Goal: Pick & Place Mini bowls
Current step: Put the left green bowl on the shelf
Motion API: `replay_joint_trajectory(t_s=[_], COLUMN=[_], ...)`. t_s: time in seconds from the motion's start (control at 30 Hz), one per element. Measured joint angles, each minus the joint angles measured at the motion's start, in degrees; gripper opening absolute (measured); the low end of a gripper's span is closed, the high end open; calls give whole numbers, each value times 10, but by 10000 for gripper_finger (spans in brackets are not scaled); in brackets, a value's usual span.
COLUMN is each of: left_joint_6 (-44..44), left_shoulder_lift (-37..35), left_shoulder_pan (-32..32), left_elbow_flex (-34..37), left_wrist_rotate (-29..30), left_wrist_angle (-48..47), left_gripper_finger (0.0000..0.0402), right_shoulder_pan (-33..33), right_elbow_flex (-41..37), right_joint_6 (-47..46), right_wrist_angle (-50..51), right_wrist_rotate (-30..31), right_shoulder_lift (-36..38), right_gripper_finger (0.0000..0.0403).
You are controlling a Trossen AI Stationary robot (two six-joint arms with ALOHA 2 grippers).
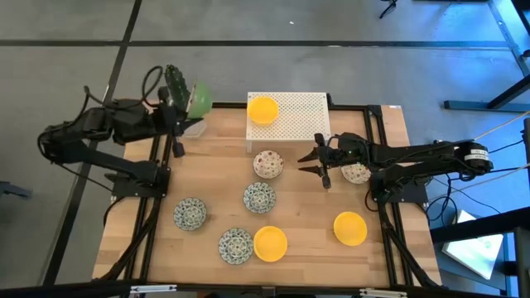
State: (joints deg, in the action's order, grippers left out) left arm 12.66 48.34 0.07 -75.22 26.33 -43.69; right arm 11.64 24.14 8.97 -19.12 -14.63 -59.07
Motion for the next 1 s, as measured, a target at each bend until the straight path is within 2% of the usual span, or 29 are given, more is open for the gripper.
replay_joint_trajectory(t_s=[0.2,0.33,0.47,0.73,0.87,1.0], left_joint_6=[24,52,72,92,92,92], left_shoulder_lift=[46,111,188,354,439,530], left_shoulder_pan=[18,35,61,133,170,201], left_elbow_flex=[0,-7,-51,-183,-255,-329], left_wrist_rotate=[-62,-135,-182,-235,-291,-326], left_wrist_angle=[106,193,235,232,210,169], left_gripper_finger=[13,13,13,13,13,13], right_shoulder_pan=[0,0,0,-21,-61,-117], right_elbow_flex=[0,0,5,16,16,16], right_joint_6=[0,-10,-31,-57,-40,-16], right_wrist_angle=[-21,-43,-45,-47,-47,-46], right_wrist_rotate=[-3,-6,-18,-66,-70,-114], right_shoulder_lift=[0,0,0,0,0,0], right_gripper_finger=[129,129,129,129,129,129])
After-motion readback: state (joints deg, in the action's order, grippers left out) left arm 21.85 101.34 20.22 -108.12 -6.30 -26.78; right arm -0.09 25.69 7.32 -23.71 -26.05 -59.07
